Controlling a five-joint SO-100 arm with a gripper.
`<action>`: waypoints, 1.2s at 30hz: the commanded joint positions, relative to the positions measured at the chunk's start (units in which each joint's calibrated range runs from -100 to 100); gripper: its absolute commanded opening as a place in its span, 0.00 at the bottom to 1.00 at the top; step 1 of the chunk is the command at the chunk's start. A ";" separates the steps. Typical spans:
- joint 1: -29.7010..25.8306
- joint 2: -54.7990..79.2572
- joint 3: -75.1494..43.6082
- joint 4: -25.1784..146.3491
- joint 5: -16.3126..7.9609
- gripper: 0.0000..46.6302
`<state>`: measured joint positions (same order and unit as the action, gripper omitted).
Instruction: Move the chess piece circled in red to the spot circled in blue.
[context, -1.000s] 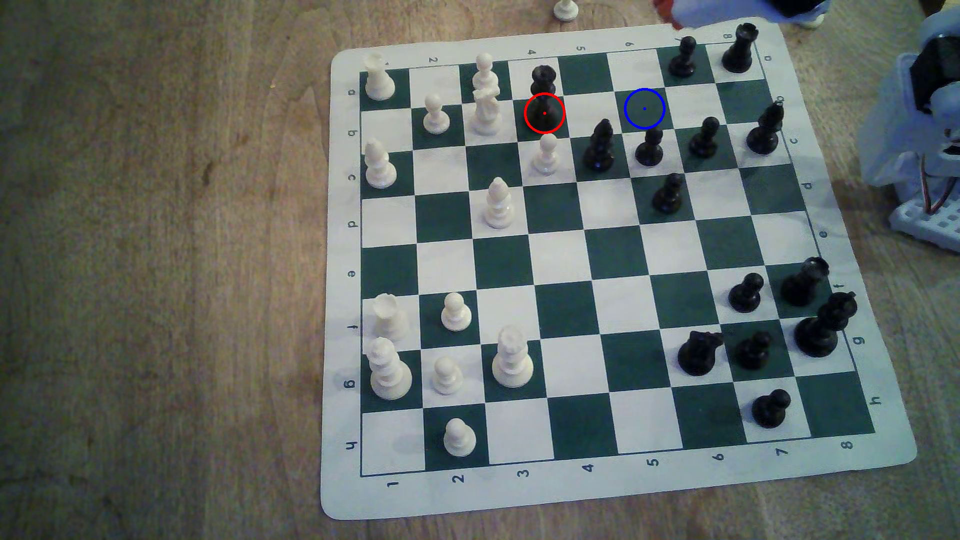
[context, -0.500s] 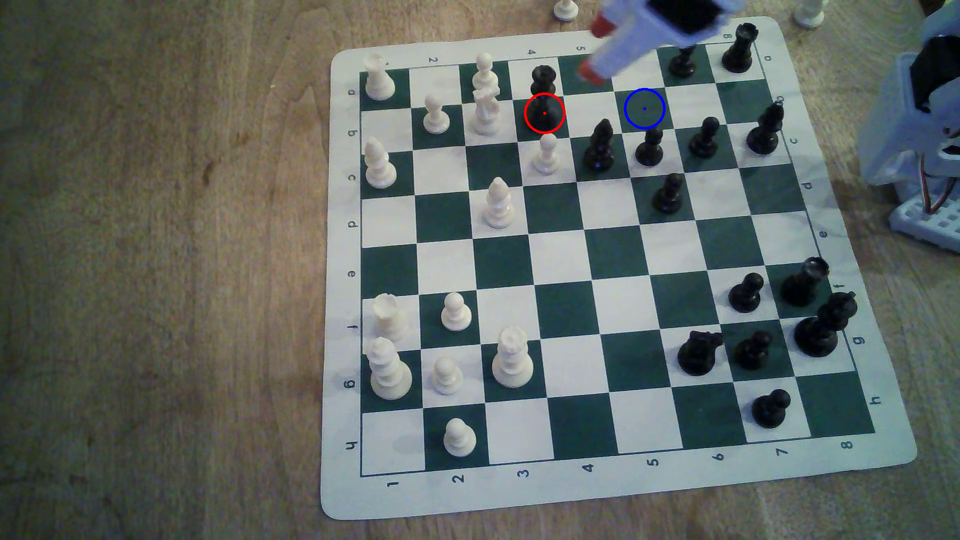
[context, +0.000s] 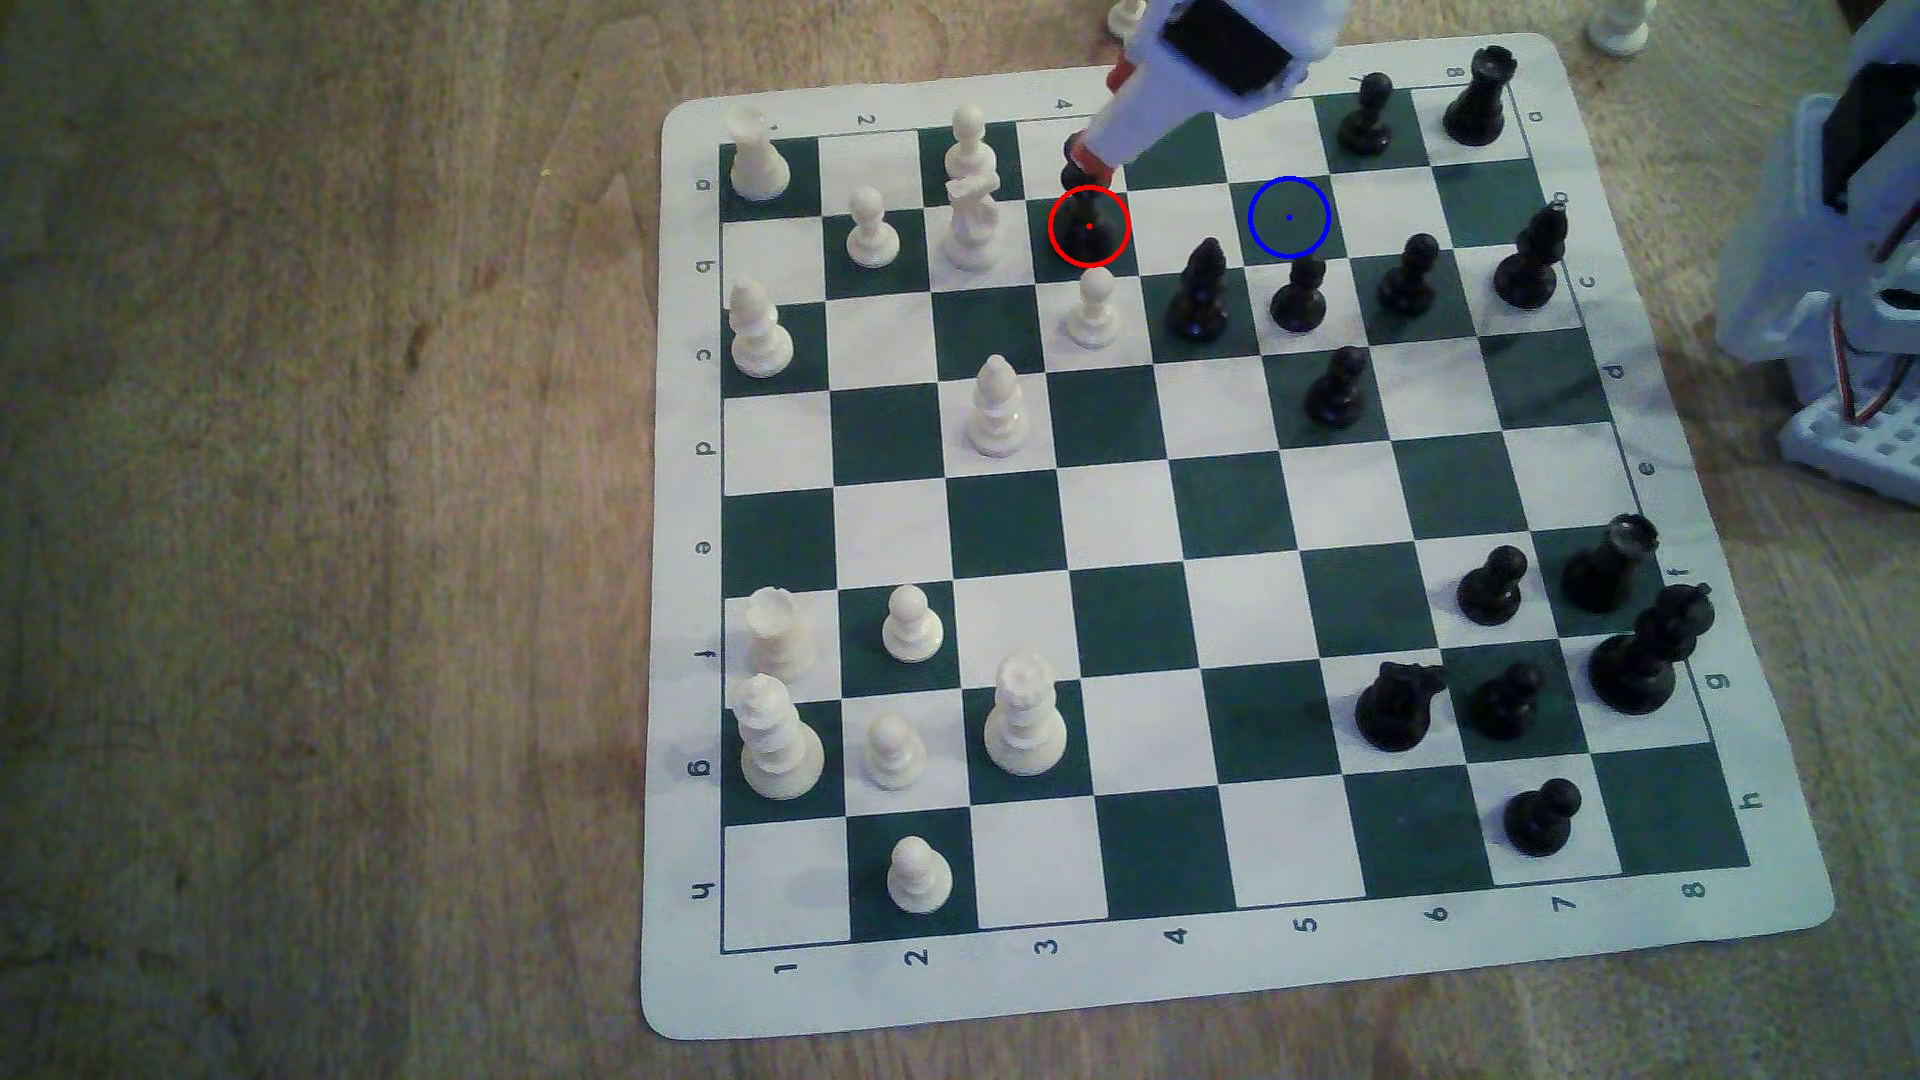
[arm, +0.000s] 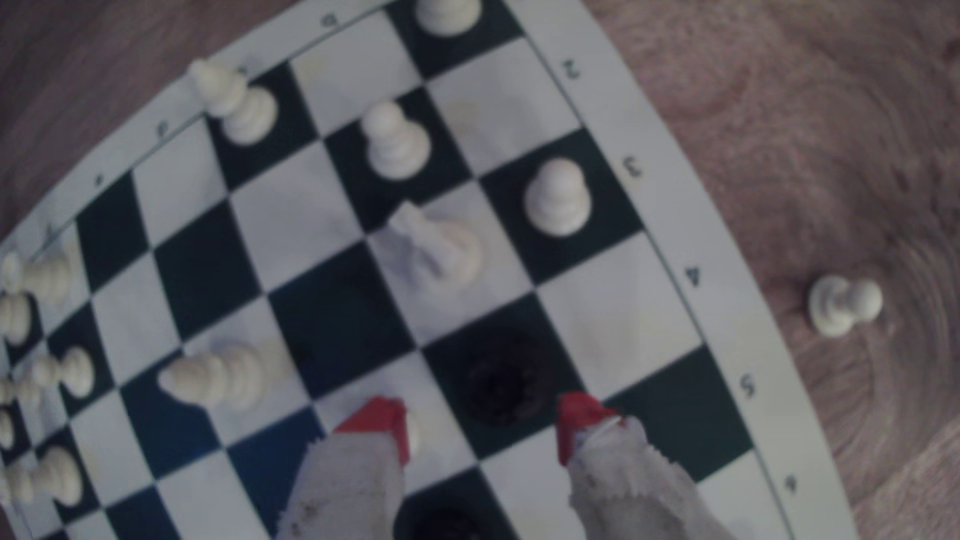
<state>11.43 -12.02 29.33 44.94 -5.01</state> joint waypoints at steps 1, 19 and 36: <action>0.18 0.73 -3.67 -1.53 -0.05 0.33; -1.46 7.95 -5.03 -6.45 -0.68 0.27; -1.30 9.05 -7.21 -7.43 -1.22 0.17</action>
<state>10.10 -1.21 27.34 38.25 -5.93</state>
